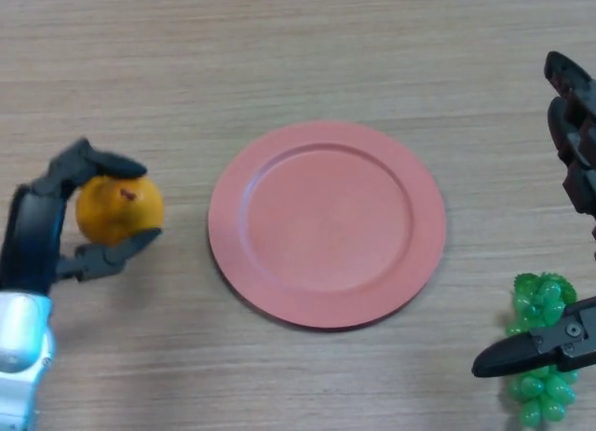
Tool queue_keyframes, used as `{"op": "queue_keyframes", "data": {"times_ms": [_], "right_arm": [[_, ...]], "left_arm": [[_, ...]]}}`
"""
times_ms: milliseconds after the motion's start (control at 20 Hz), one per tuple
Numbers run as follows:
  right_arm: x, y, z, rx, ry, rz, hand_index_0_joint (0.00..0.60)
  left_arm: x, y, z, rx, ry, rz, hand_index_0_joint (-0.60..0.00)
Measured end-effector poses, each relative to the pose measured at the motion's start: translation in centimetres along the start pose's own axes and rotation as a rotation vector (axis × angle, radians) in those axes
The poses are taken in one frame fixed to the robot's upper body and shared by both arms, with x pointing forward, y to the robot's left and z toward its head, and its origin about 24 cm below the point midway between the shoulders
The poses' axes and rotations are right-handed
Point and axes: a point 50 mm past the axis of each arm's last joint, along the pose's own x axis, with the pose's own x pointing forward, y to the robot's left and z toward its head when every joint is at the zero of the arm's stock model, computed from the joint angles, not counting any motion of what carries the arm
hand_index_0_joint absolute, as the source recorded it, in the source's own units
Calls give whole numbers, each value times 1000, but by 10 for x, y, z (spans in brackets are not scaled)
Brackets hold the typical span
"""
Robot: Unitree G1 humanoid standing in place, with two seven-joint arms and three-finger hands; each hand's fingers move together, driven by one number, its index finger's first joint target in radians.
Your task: Pick up the yellow pear and place it on the plate
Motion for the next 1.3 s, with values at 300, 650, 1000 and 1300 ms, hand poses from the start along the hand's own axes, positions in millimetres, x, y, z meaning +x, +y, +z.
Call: {"op": "queue_keyframes", "data": {"times_ms": [300,650,1000,1300], "right_arm": [[-2,1,7,-7,-14,3,0],[-13,-12,11,-22,-11,-67,0],[-18,-13,11,-27,-3,-54,0],[-15,-15,6,-59,19,-59,0]], "left_arm": [[9,-73,37,-276,-6,-214,-600],[27,-113,23,-370,131,-211,-600],[26,-134,15,-345,204,-290,-250],[22,-129,11,-195,200,-242,0]]}}
